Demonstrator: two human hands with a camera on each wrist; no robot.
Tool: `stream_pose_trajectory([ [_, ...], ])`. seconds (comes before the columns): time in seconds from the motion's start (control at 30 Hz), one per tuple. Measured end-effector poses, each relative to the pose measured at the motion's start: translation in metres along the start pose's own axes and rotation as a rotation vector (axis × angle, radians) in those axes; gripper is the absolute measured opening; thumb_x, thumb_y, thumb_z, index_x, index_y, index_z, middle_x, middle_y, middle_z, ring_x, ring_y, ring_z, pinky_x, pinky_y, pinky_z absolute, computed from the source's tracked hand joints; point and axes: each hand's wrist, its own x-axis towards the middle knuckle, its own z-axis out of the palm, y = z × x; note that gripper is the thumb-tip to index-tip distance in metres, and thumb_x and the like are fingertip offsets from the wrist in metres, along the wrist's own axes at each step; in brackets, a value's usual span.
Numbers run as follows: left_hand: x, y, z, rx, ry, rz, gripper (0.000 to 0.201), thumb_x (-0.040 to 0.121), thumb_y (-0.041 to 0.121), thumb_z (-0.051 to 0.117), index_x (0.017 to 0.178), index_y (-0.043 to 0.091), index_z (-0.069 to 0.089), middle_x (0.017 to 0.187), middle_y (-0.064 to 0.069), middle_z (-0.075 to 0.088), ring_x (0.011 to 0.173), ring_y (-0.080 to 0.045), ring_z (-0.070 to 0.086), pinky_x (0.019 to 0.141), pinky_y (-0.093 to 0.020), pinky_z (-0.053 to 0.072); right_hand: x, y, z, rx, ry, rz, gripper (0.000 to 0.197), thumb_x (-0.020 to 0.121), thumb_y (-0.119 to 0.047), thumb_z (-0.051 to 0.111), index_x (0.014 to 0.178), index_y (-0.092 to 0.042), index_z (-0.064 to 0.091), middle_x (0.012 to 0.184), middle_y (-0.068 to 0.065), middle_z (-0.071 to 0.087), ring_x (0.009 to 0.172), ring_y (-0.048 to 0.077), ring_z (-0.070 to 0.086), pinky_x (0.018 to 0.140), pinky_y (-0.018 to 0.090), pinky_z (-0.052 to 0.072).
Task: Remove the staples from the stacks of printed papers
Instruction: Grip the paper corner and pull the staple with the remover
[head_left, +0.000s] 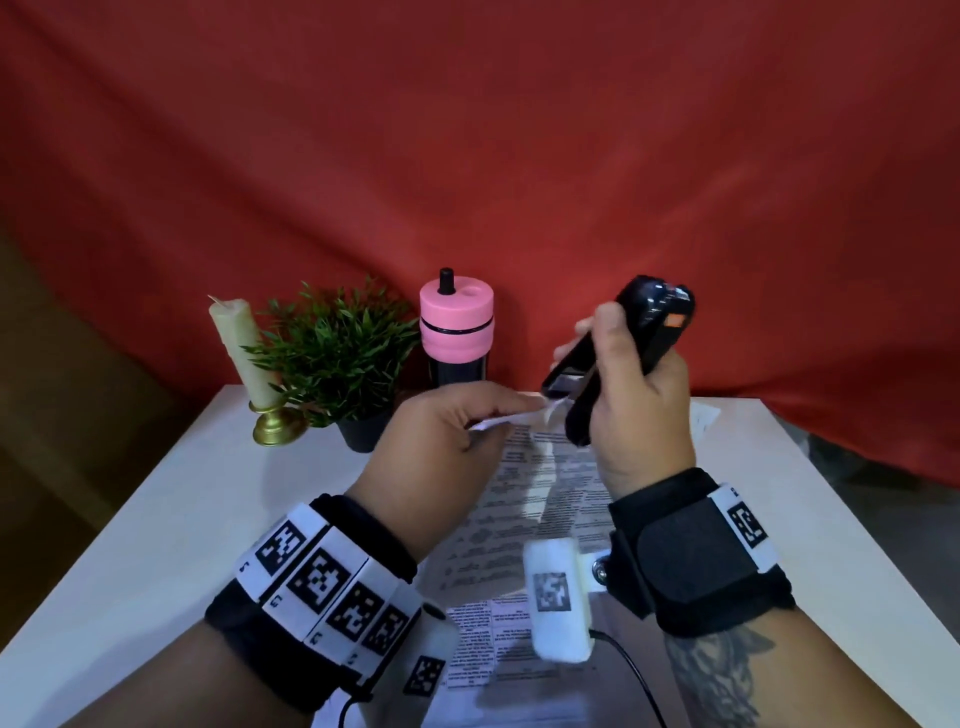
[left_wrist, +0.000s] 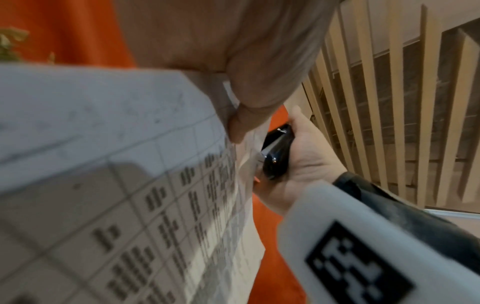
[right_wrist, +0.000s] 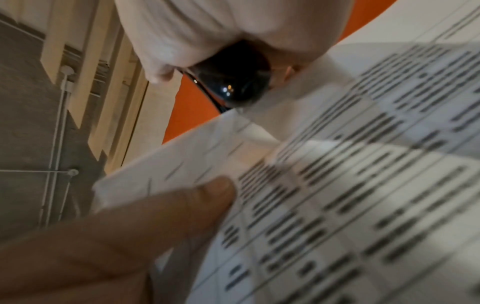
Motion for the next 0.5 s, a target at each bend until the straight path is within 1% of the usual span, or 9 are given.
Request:
stream_pose_trajectory([
  [0.07, -0.004, 0.000, -0.008, -0.004, 0.065, 0.184, 0.022, 0.081, 0.000, 0.068, 0.094, 0.015, 0.077, 0.101, 0.003, 0.070, 0.096, -0.006, 0.067, 0.089, -0.031, 0.054, 0.000, -0.003, -0.008, 0.019, 0.038, -0.067, 0.031, 0.076, -0.054, 0.059, 0.075, -0.024, 0.065, 0.069, 0.002, 0.067, 0.061, 0.016, 0.063, 0.060, 0.031, 0.052],
  [0.13, -0.008, 0.005, -0.014, -0.075, 0.068, 0.255, 0.021, 0.076, 0.005, 0.073, 0.092, 0.018, 0.076, 0.108, 0.002, 0.070, 0.102, -0.016, 0.066, 0.089, -0.037, 0.055, -0.001, -0.008, -0.015, 0.060, 0.087, -0.151, 0.033, 0.080, -0.055, 0.057, 0.083, -0.024, 0.065, 0.076, 0.004, 0.068, 0.066, 0.017, 0.064, 0.061, 0.029, 0.053],
  [0.17, -0.008, 0.004, -0.014, -0.062, 0.072, 0.294, 0.023, 0.074, 0.001, 0.074, 0.091, 0.016, 0.076, 0.110, 0.001, 0.069, 0.103, -0.016, 0.066, 0.090, -0.036, 0.054, -0.002, -0.009, -0.018, 0.059, 0.105, -0.210, 0.041, 0.082, -0.059, 0.058, 0.090, -0.020, 0.063, 0.081, 0.008, 0.068, 0.070, 0.019, 0.065, 0.064, 0.031, 0.054],
  [0.23, -0.009, 0.007, -0.015, 0.037, 0.107, 0.412, 0.021, 0.069, -0.004, 0.076, 0.084, 0.011, 0.077, 0.113, -0.002, 0.065, 0.105, -0.012, 0.064, 0.092, -0.027, 0.052, -0.005, -0.010, -0.021, 0.016, 0.102, -0.312, 0.057, 0.082, -0.068, 0.056, 0.098, -0.014, 0.058, 0.089, 0.016, 0.066, 0.079, 0.029, 0.066, 0.070, 0.042, 0.054],
  [0.27, -0.009, 0.006, -0.014, 0.073, 0.124, 0.460, 0.019, 0.068, -0.004, 0.075, 0.082, 0.009, 0.077, 0.113, -0.003, 0.064, 0.105, -0.011, 0.063, 0.092, -0.023, 0.051, -0.007, -0.010, -0.022, 0.004, 0.087, -0.354, 0.060, 0.083, -0.069, 0.054, 0.100, -0.012, 0.056, 0.093, 0.018, 0.065, 0.080, 0.033, 0.065, 0.069, 0.047, 0.054],
  [0.3, -0.009, 0.007, -0.014, 0.082, 0.134, 0.483, 0.019, 0.068, -0.003, 0.075, 0.082, 0.009, 0.076, 0.113, -0.003, 0.063, 0.106, -0.010, 0.062, 0.092, -0.020, 0.050, -0.010, -0.012, -0.022, -0.005, 0.071, -0.393, 0.062, 0.084, -0.069, 0.053, 0.101, -0.009, 0.055, 0.096, 0.020, 0.063, 0.081, 0.035, 0.065, 0.067, 0.048, 0.055],
  [0.37, -0.010, 0.006, -0.016, 0.064, 0.148, 0.487, 0.023, 0.070, -0.002, 0.075, 0.085, 0.015, 0.075, 0.117, 0.000, 0.061, 0.106, -0.008, 0.063, 0.092, -0.021, 0.051, -0.012, -0.012, -0.022, -0.036, 0.055, -0.466, 0.064, 0.088, -0.066, 0.049, 0.102, -0.004, 0.053, 0.097, 0.023, 0.061, 0.082, 0.029, 0.065, 0.065, 0.041, 0.054],
  [0.43, -0.012, 0.005, -0.015, 0.051, 0.144, 0.472, 0.023, 0.072, 0.003, 0.074, 0.089, 0.018, 0.072, 0.120, 0.002, 0.060, 0.104, -0.005, 0.064, 0.091, -0.021, 0.051, -0.013, -0.013, -0.023, -0.072, 0.028, -0.536, 0.062, 0.091, -0.063, 0.046, 0.099, -0.001, 0.053, 0.095, 0.017, 0.060, 0.086, 0.015, 0.063, 0.075, 0.030, 0.051],
  [0.5, -0.014, 0.005, -0.014, 0.005, 0.128, 0.460, 0.017, 0.073, 0.008, 0.071, 0.088, 0.017, 0.071, 0.121, 0.002, 0.060, 0.102, -0.005, 0.065, 0.090, -0.021, 0.052, -0.011, -0.012, -0.025, -0.087, 0.005, -0.568, 0.055, 0.092, -0.061, 0.046, 0.097, -0.007, 0.053, 0.094, 0.012, 0.060, 0.087, 0.015, 0.062, 0.080, 0.028, 0.048],
])
